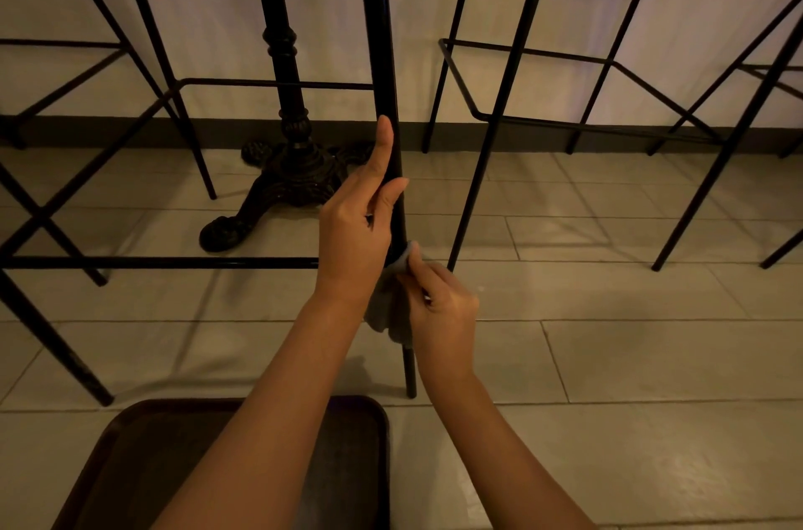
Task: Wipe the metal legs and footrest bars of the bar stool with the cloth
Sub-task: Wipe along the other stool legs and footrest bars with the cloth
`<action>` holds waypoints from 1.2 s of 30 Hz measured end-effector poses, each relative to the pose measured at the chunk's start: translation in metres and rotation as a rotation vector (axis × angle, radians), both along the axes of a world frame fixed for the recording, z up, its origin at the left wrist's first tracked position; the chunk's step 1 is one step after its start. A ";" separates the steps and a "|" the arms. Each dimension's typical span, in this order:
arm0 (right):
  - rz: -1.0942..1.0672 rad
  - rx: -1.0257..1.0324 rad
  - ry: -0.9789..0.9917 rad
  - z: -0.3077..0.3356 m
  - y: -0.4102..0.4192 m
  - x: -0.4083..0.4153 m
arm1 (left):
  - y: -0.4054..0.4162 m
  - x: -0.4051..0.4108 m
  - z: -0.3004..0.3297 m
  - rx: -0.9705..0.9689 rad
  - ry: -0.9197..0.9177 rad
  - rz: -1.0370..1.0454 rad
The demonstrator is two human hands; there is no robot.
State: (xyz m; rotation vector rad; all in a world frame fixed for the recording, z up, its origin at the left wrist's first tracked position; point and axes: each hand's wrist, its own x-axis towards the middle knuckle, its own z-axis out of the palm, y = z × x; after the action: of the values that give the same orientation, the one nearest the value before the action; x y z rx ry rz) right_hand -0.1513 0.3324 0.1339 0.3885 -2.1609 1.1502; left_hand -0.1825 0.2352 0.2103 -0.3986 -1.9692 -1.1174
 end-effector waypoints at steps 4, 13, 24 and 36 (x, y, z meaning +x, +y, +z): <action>0.003 -0.001 -0.007 -0.011 0.001 0.000 | 0.000 0.001 -0.001 -0.007 0.023 -0.016; -0.014 0.035 -0.085 -0.030 0.009 0.002 | 0.003 0.003 -0.010 -0.022 0.003 -0.004; -0.016 0.073 -0.130 -0.054 0.012 0.005 | 0.003 0.005 -0.023 -0.004 0.037 -0.030; -0.014 0.033 -0.105 -0.042 0.011 0.002 | 0.003 0.007 -0.032 -0.025 0.019 -0.011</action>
State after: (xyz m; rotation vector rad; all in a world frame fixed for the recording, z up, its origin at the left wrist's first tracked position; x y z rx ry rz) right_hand -0.1492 0.3434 0.0923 0.3333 -2.2722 1.1519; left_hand -0.1752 0.2377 0.1783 -0.4321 -1.9682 -1.0924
